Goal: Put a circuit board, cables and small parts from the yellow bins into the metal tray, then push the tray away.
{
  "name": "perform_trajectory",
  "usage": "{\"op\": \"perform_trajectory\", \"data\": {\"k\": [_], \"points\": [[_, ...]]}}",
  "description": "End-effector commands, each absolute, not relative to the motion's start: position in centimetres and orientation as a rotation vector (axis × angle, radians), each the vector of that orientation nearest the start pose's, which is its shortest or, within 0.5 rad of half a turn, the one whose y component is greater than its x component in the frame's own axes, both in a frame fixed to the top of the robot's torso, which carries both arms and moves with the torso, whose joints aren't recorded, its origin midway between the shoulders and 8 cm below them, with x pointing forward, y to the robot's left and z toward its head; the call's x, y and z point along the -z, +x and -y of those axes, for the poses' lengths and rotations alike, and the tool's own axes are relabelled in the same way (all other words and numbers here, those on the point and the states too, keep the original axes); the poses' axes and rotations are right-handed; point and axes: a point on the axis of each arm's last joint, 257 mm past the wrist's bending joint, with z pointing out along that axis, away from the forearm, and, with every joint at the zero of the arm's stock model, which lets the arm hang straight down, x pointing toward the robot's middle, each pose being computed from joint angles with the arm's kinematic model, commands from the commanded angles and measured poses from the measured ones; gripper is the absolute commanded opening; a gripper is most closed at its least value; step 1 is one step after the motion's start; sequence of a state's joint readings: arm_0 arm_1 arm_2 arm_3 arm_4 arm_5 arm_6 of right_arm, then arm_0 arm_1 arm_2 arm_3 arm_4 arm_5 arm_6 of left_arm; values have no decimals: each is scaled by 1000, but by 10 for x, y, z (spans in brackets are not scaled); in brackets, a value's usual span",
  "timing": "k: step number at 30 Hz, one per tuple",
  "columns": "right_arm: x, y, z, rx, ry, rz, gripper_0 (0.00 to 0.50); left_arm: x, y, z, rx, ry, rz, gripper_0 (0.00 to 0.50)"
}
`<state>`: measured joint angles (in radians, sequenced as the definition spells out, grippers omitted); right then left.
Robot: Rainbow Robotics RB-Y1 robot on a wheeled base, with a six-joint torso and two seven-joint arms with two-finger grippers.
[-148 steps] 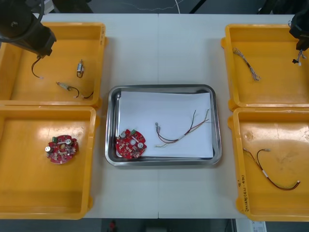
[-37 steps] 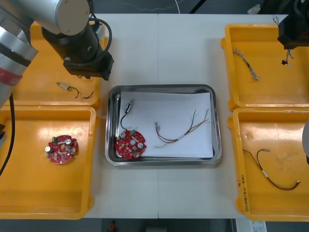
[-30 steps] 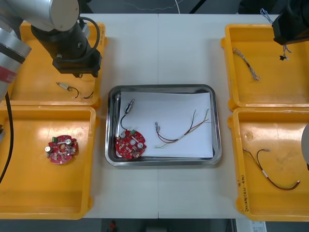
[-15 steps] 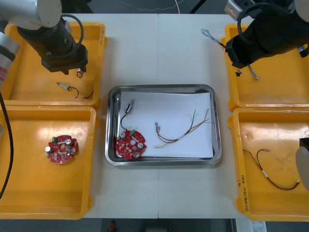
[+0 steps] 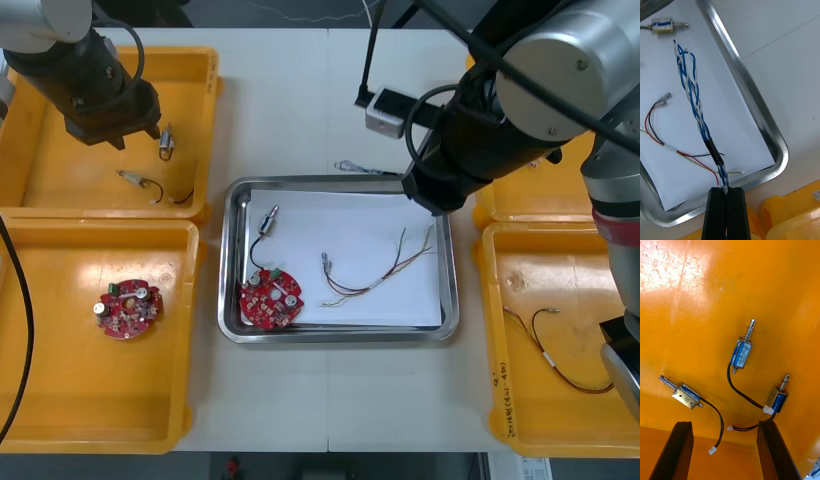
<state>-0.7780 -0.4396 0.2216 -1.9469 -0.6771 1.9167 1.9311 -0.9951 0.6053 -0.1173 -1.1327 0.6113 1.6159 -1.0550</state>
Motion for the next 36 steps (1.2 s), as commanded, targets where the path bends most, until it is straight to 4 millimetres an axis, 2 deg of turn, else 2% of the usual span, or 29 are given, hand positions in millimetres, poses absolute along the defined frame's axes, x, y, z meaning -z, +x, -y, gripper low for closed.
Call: {"op": "perform_trajectory", "data": {"k": [1,4,8,17,23,30,36], "points": [[141,454,106,171,-1535,-2144,0,106,609,-311,189,-639,-2541,500],[158,452,108,242,-1623,-2117,0,111,611,-313,199,-660,-2540,500],[173,460,96,322,-1683,-2047,0,125,606,-317,194,-684,-2561,500],[198,476,69,263,-1681,-2018,0,151,603,-328,195,-720,-2557,500],[213,491,70,359,-1697,-1985,0,160,607,-336,188,-739,-2528,500],[227,505,68,360,-1696,-1973,0,178,606,-352,159,-773,-2535,500],[234,506,69,394,-1727,-1953,0,193,608,-357,136,-778,-2536,500]]}}
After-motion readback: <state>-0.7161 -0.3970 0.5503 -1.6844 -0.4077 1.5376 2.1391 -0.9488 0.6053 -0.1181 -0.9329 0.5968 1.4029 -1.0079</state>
